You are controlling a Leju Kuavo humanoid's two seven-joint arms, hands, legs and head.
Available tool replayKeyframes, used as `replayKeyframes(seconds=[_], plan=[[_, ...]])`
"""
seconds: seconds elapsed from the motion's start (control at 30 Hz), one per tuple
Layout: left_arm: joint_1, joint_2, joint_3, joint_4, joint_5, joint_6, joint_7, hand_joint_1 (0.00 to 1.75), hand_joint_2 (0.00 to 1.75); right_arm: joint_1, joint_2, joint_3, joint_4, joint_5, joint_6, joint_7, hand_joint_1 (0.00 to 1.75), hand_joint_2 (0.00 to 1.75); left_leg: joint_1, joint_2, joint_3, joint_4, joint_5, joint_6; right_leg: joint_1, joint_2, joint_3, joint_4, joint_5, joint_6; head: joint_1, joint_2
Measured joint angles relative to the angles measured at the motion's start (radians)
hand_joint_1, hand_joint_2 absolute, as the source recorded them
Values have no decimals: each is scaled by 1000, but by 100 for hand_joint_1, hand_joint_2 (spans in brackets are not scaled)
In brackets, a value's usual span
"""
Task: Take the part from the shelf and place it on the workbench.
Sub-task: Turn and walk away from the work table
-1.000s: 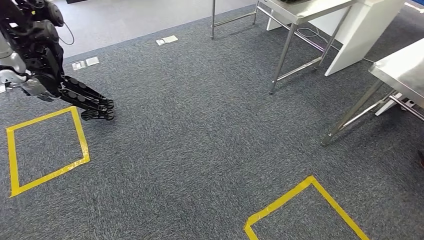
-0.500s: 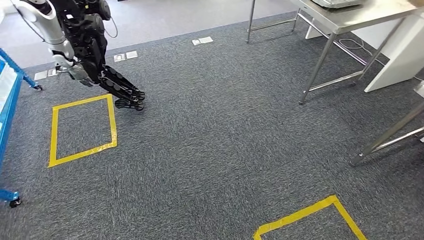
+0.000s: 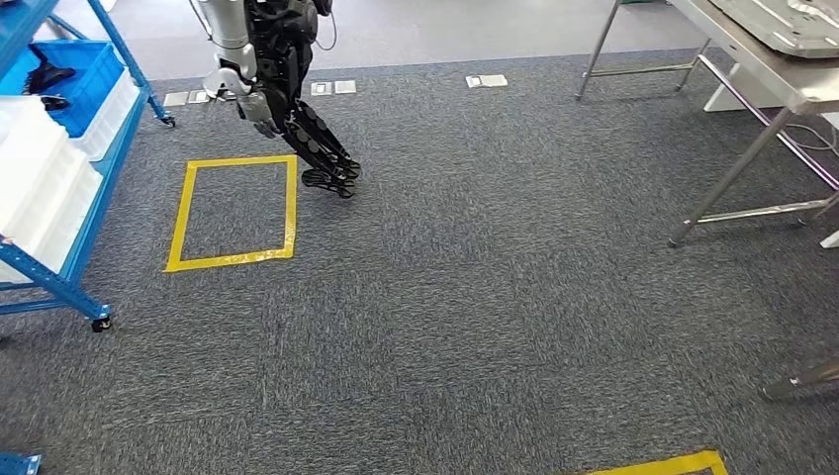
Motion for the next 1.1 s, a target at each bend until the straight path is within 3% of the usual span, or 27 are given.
replayKeyframes(seconds=[0.03, 0.07, 0.13, 0.2, 0.27, 0.33, 0.4, 0.47, 0.5, 0.53, 0.57, 0.63, 0.7, 0.77, 0.83, 0.9, 0.97, 1.0, 1.03, 1.1], plan=[[3, 1, -2, 0, -2, -3, 1, 0, 175, 0, 0, -2, 0, 0, 3, -1, 0, 0, -1, -15, 1, 0, 1, 0, 0, 3, 11, -29, 20, 6, 0, 0], [5, 1, -5, 0, -5, -6, 3, 0, 175, 0, -1, -3, 0, 0, 6, -2, 0, 0, -1, -30, 2, 1, 1, -1, 0, 15, 39, -95, 53, 12, 0, 0], [6, 2, -9, 0, -11, -14, 9, 0, 175, -1, -4, -5, 0, 1, 13, -6, 0, 0, -2, -57, 2, 2, 3, -7, -3, 62, 97, -233, 105, 15, 1, 0], [8, 3, -11, 0, -14, -21, 12, 0, 175, -3, -8, -5, 1, 4, 21, -10, 0, 0, -2, -79, -4, 3, 6, -19, -1, 86, 121, -289, 122, 5, 1, 0], [13, 4, -11, 0, -16, -26, 12, 0, 175, -6, -13, -5, 1, 8, 29, -13, 0, 0, 2, -93, -11, 2, 10, -33, 0, 65, 126, -294, 127, -12, 0, 0], [17, 6, -11, 0, -15, -30, 6, 0, 175, -6, -18, -6, 1, 12, 34, -14, 0, 0, 1, -51, -30, 36, -14, -42, -3, 39, 129, -304, 135, -28, -3, 0], [17, 10, -11, 0, -8, -35, -3, 0, 175, -3, -23, -6, 1, 17, 35, -19, 0, 0, 0, 13, -82, 142, -78, -47, -1, 7, 129, -308, 137, -40, -8, 0], [19, 12, -10, 0, 0, -40, -13, 0, 175, 0, -30, -6, 1, 22, 34, -31, 0, 0, 3, 33, -138, 260, -129, -53, 3, -25, 126, -308, 136, -44, -10, 0], [21, 13, -10, 0, 5, -42, -18, 0, 175, 0, -33, -6, 1, 24, 34, -37, 0, 0, 5, 37, -146, 281, -131, -55, 4, -41, 123, -308, 135, -45, -10, 0], [24, 15, -9, 0, 8, -43, -22, 0, 175, -1, -37, -6, 1, 26, 33, -43, 0, 0, 6, 42, -134, 263, -115, -57, 4, -55, 121, -307, 135, -44, -11, 0], [28, 18, -8, 0, 11, -43, -25, 0, 175, -2, -40, -6, 1, 27, 31, -47, 0, 0, 8, 50, -102, 210, -88, -58, 4, -67, 121, -307, 133, -43, -11, 0], [31, 24, -6, 0, 25, -45, -28, 0, 175, -3, -49, -6, 0, 32, 27, -51, 0, 0, 8, 91, -19, 69, -40, -54, 8, -89, 126, -304, 128, -36, -12, 0], [30, 28, 4, 1, 50, -47, -29, 0, 175, -5, -61, -5, 0, 37, 23, -50, 0, 0, 2, 112, 19, 4, -24, -44, 12, -107, 135, -302, 123, -25, -9, 0], [31, 31, 18, 4, 66, -46, -28, 0, 175, -11, -72, -5, 0, 40, 16, -41, 0, 0, -3, 91, 16, 2, -18, -29, 11, -122, 143, -303, 122, -13, -7, 0], [32, 33, 25, 8, 68, -44, -27, 0, 175, -17, -81, -5, 0, 41, 12, -31, 0, 0, -1, 72, 15, -6, -8, -13, 6, -90, 136, -281, 105, -6, -5, 0], [29, 33, 27, 9, 65, -44, -26, 0, 175, -18, -91, -6, 0, 40, 12, -22, 0, 0, 2, 51, 12, -10, 0, -1, 2, -30, 87, -178, 51, -10, -2, 0], [26, 34, 27, 10, 54, -45, -27, 0, 175, -15, -103, -9, 1, 34, 12, -11, 0, 0, 1, 23, 6, -10, 4, 3, 1, -4, 19, -35, -1, -14, -1, 0], [25, 34, 26, 11, 46, -45, -27, 0, 175, -13, -108, -13, 1, 29, 12, -4, 0, 0, 1, 8, 5, -10, 5, 3, 1, -1, -1, 2, -9, -10, -1, 0], [25, 35, 25, 12, 36, -44, -26, 0, 175, -13, -114, -18, 1, 23, 12, 4, 0, 0, 1, -8, 5, -10, 6, 2, -1, 1, 0, -6, 3, -3, 0, 0], [23, 35, 22, 14, 20, -42, -26, 0, 175, -13, -127, -31, 1, 14, 14, 18, 0, 0, 1, -37, 7, -9, 8, -3, -6, 19, 54, -127, 63, 14, 0, 0]])
